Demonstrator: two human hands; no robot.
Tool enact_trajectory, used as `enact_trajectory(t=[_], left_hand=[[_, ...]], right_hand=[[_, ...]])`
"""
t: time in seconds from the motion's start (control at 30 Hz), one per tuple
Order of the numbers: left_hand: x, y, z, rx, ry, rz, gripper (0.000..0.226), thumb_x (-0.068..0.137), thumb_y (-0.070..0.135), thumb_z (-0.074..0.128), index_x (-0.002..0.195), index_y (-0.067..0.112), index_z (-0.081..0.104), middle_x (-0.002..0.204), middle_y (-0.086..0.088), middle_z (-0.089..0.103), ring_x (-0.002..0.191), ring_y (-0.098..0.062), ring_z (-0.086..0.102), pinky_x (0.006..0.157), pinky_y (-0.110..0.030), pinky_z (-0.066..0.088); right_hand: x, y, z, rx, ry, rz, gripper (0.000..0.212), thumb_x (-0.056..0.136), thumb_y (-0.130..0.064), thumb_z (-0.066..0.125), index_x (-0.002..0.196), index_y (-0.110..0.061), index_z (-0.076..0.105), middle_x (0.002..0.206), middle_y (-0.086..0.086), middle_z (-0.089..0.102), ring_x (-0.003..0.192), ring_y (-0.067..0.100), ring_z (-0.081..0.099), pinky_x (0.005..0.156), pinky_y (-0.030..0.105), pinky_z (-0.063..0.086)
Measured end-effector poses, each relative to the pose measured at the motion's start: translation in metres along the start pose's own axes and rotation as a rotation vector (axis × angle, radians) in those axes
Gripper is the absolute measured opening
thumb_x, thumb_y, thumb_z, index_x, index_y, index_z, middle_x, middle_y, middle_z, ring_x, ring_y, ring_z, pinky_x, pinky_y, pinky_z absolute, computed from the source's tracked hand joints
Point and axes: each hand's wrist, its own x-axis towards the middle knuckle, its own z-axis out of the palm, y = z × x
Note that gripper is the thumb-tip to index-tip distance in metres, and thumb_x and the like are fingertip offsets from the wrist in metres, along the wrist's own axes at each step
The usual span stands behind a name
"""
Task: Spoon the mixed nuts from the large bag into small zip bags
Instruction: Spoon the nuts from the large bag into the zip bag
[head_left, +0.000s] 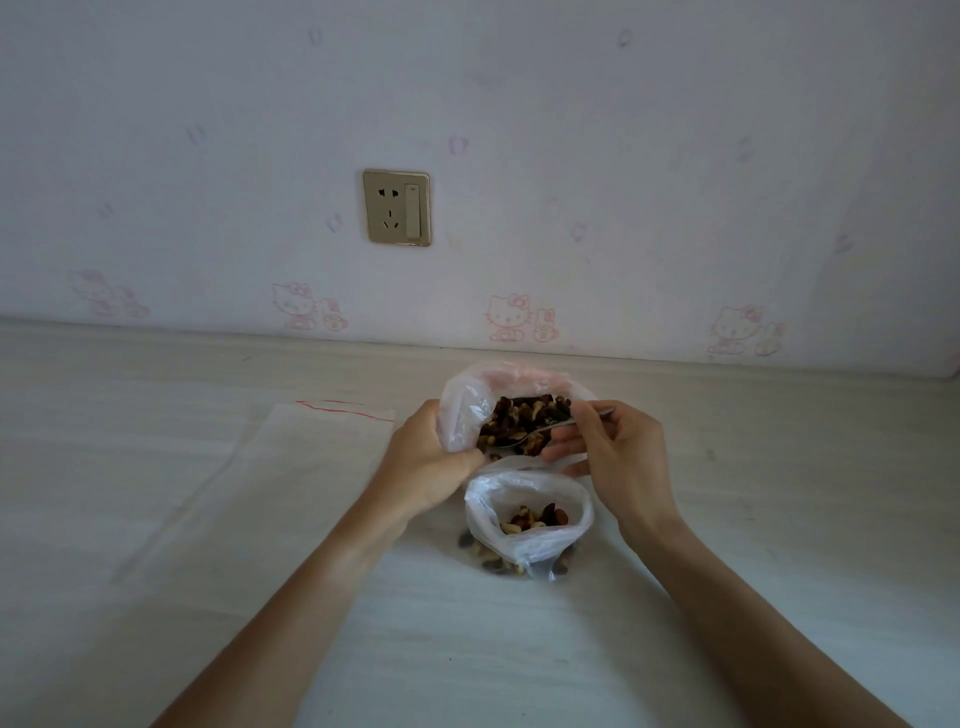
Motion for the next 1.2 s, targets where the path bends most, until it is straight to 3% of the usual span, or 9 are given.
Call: enact_trajectory(t=[0.2, 0.37, 0.63, 0.8, 0.93, 1.0, 1.1, 1.2], left_hand=[[0.000, -0.001, 0.001, 0.004, 0.030, 0.012, 0.032, 0.083, 0.015, 0.074, 0.105, 0.034, 0.062, 0.098, 0.010, 0.070, 0.089, -0.006, 0.067, 0.069, -0.024, 0.049], [0.000, 0.000, 0.002, -0.017, 0.049, 0.001, 0.031, 0.085, 0.015, 0.073, 0.108, 0.034, 0.062, 0.101, 0.010, 0.072, 0.093, -0.009, 0.068, 0.080, -0.031, 0.058], [-0.001, -0.001, -0.006, 0.064, 0.149, 0.081, 0.024, 0.090, 0.043, 0.075, 0.106, 0.030, 0.063, 0.094, 0.011, 0.071, 0.084, -0.005, 0.067, 0.066, -0.020, 0.047], [-0.003, 0.002, -0.012, 0.112, 0.172, 0.120, 0.052, 0.088, 0.055, 0.074, 0.128, 0.026, 0.058, 0.111, 0.023, 0.061, 0.098, 0.004, 0.060, 0.076, -0.015, 0.045], [-0.003, 0.008, -0.016, 0.204, 0.241, 0.199, 0.065, 0.088, 0.052, 0.075, 0.140, 0.020, 0.053, 0.138, 0.007, 0.056, 0.125, -0.010, 0.053, 0.097, -0.022, 0.040], [-0.010, 0.012, -0.020, 0.221, 0.319, 0.272, 0.062, 0.089, 0.049, 0.075, 0.139, 0.020, 0.053, 0.140, 0.005, 0.054, 0.131, -0.013, 0.049, 0.102, -0.025, 0.037], [-0.028, 0.018, -0.024, 0.211, 0.422, 0.421, 0.040, 0.090, 0.040, 0.076, 0.122, 0.021, 0.062, 0.121, 0.008, 0.062, 0.113, -0.009, 0.058, 0.094, -0.024, 0.045], [-0.049, 0.020, -0.026, 0.271, 0.326, 0.393, 0.017, 0.091, 0.049, 0.070, 0.092, 0.033, 0.064, 0.081, 0.016, 0.067, 0.078, 0.001, 0.064, 0.067, -0.022, 0.049]], right_hand=[[0.001, 0.002, 0.000, 0.033, -0.018, 0.031, 0.023, 0.106, -0.021, 0.056, 0.095, -0.007, 0.071, 0.077, 0.009, 0.078, 0.068, 0.025, 0.077, 0.050, 0.029, 0.058], [0.003, -0.001, -0.004, 0.103, -0.056, 0.106, 0.024, 0.105, -0.019, 0.057, 0.095, -0.004, 0.073, 0.080, 0.013, 0.078, 0.068, 0.029, 0.077, 0.048, 0.031, 0.057], [0.002, -0.017, -0.022, 0.221, -0.014, 0.138, 0.022, 0.106, -0.016, 0.056, 0.102, -0.001, 0.071, 0.088, 0.019, 0.078, 0.075, 0.031, 0.077, 0.048, 0.034, 0.057], [-0.003, -0.031, -0.031, 0.206, -0.024, 0.103, 0.022, 0.107, -0.017, 0.054, 0.106, -0.001, 0.069, 0.089, 0.017, 0.078, 0.079, 0.030, 0.078, 0.050, 0.034, 0.058], [-0.011, -0.039, -0.036, 0.226, -0.026, 0.099, 0.023, 0.107, -0.017, 0.054, 0.106, 0.001, 0.069, 0.089, 0.017, 0.078, 0.081, 0.032, 0.078, 0.051, 0.036, 0.059], [-0.016, -0.042, -0.039, 0.239, -0.026, 0.096, 0.023, 0.107, -0.017, 0.055, 0.105, 0.001, 0.069, 0.090, 0.018, 0.078, 0.082, 0.033, 0.078, 0.052, 0.037, 0.060], [-0.023, -0.048, -0.046, 0.245, -0.035, 0.073, 0.023, 0.106, -0.018, 0.056, 0.103, 0.000, 0.070, 0.090, 0.019, 0.078, 0.082, 0.034, 0.078, 0.051, 0.038, 0.060], [-0.031, -0.053, -0.054, 0.253, -0.076, 0.040, 0.024, 0.106, -0.020, 0.057, 0.103, 0.000, 0.070, 0.092, 0.021, 0.077, 0.084, 0.035, 0.078, 0.052, 0.037, 0.060]])
